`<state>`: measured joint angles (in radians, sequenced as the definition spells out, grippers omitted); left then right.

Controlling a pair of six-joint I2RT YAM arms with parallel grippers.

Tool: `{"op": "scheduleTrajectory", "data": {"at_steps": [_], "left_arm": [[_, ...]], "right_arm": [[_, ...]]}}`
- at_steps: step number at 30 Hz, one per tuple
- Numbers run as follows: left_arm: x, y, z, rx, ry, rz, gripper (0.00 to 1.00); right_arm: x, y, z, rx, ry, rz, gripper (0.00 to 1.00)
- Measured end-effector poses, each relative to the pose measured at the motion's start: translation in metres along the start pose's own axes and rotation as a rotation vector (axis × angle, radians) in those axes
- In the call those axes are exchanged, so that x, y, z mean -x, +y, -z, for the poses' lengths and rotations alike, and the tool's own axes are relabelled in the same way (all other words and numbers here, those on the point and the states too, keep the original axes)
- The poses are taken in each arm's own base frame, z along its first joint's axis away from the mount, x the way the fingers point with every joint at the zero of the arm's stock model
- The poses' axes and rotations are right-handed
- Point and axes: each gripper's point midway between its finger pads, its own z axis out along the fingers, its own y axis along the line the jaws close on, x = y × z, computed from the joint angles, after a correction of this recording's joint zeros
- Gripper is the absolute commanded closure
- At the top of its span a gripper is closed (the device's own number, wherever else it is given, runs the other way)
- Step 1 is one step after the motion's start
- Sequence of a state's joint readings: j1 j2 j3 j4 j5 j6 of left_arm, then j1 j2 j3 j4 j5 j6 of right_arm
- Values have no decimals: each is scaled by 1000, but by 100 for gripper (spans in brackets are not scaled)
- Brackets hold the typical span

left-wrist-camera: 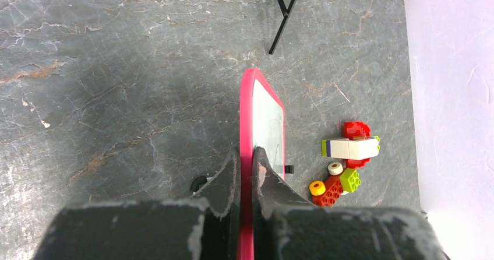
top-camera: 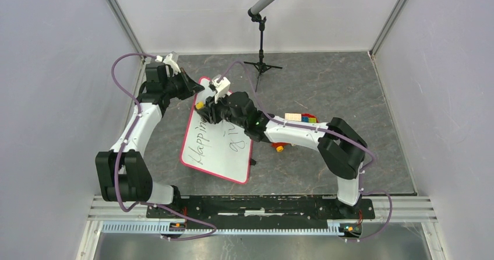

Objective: Erase the whiteboard

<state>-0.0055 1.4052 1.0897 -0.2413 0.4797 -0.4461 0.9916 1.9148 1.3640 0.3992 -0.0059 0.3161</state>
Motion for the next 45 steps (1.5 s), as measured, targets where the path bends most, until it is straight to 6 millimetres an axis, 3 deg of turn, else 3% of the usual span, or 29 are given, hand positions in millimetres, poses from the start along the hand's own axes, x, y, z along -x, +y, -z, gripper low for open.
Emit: {"op": "scheduleTrajectory", "data": {"at_steps": [2, 5, 14, 20, 23, 28, 31, 36, 42, 45], "left_arm": [[0, 0, 0, 1, 2, 1, 98], [0, 0, 0, 0, 1, 1, 98], [1, 0, 0, 4, -3, 0, 98], [0, 1, 0, 9, -3, 1, 98], [1, 2, 2, 17, -6, 1, 98], [1, 5, 3, 27, -5, 3, 98], [0, 6, 3, 27, -4, -1, 98], [1, 5, 2, 24, -8, -4, 98], [1, 4, 2, 23, -8, -5, 98], [1, 4, 2, 22, -8, -5, 98]], "right_arm": [[-2, 12, 4, 25, -6, 7, 80], [-7, 16, 10, 40, -14, 10, 80], [-28, -23, 24, 2, 17, -15, 80], [-30, -19, 23, -16, 28, -5, 81], [-29, -10, 22, -25, 32, 8, 80], [-25, 39, 22, 34, 5, 30, 80], [-24, 52, 23, 50, -6, 42, 80], [-26, 43, 28, 59, -24, 15, 81], [-49, 14, 45, 14, 14, -16, 81], [-49, 16, 45, -7, 18, -3, 80]]}}
